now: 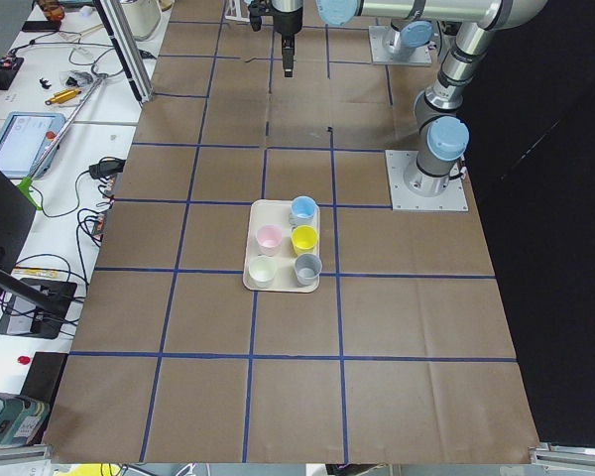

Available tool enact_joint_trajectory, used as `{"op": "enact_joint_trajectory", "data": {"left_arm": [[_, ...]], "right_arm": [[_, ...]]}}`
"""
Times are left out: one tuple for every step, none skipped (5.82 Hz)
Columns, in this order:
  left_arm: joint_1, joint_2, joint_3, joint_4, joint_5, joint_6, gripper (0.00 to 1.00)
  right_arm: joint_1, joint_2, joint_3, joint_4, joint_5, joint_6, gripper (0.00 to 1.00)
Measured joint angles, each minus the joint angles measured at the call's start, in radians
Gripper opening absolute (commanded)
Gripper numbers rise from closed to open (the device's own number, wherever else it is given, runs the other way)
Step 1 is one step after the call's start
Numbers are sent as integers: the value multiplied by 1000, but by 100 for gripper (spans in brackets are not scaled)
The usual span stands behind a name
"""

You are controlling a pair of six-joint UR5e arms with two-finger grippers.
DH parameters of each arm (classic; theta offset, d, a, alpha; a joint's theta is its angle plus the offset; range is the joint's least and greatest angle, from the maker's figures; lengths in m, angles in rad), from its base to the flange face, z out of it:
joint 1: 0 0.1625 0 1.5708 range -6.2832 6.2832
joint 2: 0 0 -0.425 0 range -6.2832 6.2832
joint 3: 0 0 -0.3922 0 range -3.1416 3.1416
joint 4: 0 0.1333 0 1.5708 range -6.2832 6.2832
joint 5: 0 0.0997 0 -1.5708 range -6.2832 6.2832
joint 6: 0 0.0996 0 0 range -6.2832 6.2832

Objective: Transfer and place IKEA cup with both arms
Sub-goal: 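Move the right gripper toward the light blue cup on the wire rack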

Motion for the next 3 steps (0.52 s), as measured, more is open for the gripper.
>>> {"op": "enact_joint_trajectory", "data": {"left_arm": [[0,0,1,0,0,0,98],[0,1,1,0,1,0,98],[0,0,0,0,1,0,98]], "right_arm": [[-8,2,0,-6,-5,-2,100],[-50,5,-1,-16,-8,-28,100],[-136,18,-2,-44,-6,-104,100]]}}
